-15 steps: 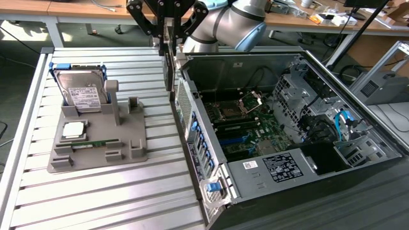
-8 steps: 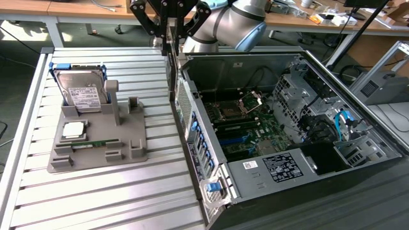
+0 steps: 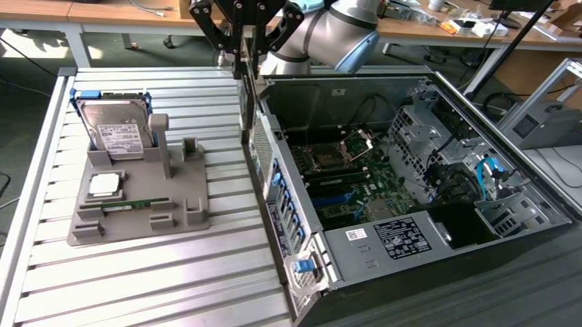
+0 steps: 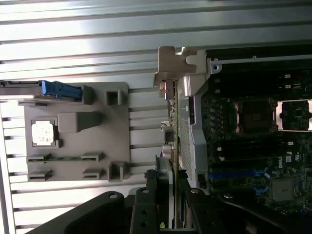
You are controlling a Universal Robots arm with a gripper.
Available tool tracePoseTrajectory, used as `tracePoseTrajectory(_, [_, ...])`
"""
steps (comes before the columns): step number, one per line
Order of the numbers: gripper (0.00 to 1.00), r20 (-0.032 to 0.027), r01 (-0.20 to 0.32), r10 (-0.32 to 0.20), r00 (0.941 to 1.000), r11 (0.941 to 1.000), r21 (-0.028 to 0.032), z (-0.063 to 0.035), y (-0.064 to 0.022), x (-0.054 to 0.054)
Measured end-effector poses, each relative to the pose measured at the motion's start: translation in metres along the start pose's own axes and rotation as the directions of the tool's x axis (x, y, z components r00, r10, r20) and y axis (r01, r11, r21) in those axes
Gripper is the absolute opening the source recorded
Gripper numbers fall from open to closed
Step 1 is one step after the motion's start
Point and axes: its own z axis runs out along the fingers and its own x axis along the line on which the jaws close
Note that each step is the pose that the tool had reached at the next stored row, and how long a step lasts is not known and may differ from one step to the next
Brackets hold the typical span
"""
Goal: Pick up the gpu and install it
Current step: 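Pick up the gpu and move the gpu toward the slot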
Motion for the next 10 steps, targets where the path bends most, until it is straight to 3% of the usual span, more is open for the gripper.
tracePoseTrajectory(10, [0.27,0.0000,0.000,0.000,1.0000,1.0000,0.0002,0.0002,0.0006,-0.0083])
